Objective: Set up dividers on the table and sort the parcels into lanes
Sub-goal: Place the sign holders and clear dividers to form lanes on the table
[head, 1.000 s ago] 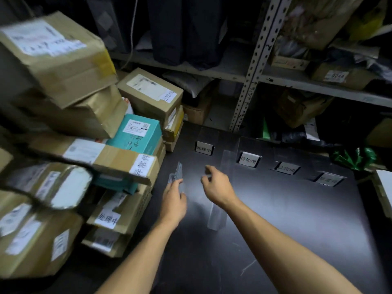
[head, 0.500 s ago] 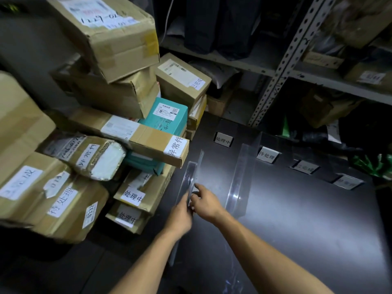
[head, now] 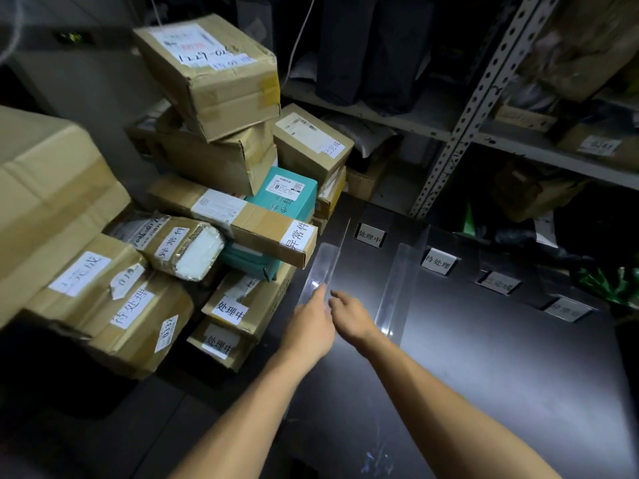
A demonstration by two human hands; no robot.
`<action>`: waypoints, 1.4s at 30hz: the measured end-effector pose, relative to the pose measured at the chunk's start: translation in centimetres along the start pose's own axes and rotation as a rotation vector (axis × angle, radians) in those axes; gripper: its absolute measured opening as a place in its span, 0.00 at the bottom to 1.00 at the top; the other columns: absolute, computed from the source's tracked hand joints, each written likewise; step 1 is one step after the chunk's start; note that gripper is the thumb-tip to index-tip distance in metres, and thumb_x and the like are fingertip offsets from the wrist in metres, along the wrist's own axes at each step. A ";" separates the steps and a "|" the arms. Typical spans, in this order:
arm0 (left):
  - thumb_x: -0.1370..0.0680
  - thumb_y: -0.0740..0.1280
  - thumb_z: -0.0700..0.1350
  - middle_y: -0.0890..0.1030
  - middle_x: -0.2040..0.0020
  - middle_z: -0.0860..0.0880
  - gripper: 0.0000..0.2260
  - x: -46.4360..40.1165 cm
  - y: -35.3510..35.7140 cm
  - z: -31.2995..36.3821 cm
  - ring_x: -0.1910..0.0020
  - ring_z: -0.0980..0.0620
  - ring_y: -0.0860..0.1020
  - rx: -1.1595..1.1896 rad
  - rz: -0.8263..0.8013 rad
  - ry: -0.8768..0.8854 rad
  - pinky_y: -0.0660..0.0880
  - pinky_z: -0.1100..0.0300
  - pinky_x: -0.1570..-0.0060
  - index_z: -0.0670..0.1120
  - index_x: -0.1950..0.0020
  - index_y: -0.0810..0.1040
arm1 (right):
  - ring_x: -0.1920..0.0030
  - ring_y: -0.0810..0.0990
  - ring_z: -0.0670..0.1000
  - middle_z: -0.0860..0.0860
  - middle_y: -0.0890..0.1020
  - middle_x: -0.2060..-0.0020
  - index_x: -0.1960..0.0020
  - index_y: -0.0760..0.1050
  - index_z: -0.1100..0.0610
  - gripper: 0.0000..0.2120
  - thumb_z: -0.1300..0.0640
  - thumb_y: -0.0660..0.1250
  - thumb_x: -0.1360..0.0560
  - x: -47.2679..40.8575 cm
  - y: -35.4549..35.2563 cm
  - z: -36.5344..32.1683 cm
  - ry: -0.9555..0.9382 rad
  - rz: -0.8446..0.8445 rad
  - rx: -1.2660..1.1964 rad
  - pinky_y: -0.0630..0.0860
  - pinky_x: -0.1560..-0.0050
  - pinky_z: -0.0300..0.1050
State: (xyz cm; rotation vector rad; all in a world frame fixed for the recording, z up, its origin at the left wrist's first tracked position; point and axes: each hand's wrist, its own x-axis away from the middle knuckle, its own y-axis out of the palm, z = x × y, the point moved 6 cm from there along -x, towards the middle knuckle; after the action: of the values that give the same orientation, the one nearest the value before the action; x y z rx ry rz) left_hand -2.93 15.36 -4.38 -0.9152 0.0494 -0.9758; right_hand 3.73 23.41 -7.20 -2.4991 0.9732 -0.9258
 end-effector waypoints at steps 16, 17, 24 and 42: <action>0.18 0.52 0.46 0.77 0.35 0.46 0.23 6.6 8.6 4.2 0.43 0.43 0.77 0.060 -0.176 0.048 0.74 0.53 0.49 0.63 0.24 0.58 | 0.64 0.80 0.51 0.56 0.81 0.51 0.44 0.79 0.56 0.12 0.54 0.62 0.23 7.0 -8.1 5.5 0.110 0.169 -0.333 0.81 0.67 0.45; 0.18 0.52 0.45 0.77 0.35 0.45 0.23 6.9 9.4 4.0 0.42 0.42 0.77 0.080 -0.206 0.044 0.75 0.50 0.45 0.61 0.24 0.59 | 0.62 0.83 0.53 0.57 0.81 0.46 0.35 0.75 0.56 0.18 0.54 0.63 0.23 7.2 -7.9 6.5 0.130 0.175 -0.314 0.82 0.65 0.46; 0.19 0.53 0.41 0.74 0.33 0.41 0.27 7.7 13.2 2.6 0.38 0.40 0.75 0.084 -0.299 -0.010 0.73 0.51 0.41 0.57 0.21 0.56 | 0.55 0.85 0.60 0.58 0.80 0.56 0.32 0.65 0.65 0.23 0.61 0.64 0.25 6.8 -7.0 10.7 0.281 0.175 -0.414 0.83 0.63 0.46; 0.19 0.53 0.40 0.71 0.28 0.43 0.30 6.0 16.9 0.5 0.38 0.44 0.76 0.102 -0.398 -0.047 0.74 0.54 0.40 0.61 0.21 0.50 | 0.51 0.85 0.62 0.64 0.82 0.48 0.40 0.73 0.62 0.10 0.64 0.62 0.21 3.8 -6.8 14.1 0.370 0.150 -0.274 0.84 0.53 0.53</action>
State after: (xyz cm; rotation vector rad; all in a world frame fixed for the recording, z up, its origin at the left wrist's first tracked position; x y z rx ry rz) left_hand 12.46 15.23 -13.56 -0.8702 -0.2286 -1.3110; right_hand 18.57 26.32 -12.67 -2.4696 1.4707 -1.3131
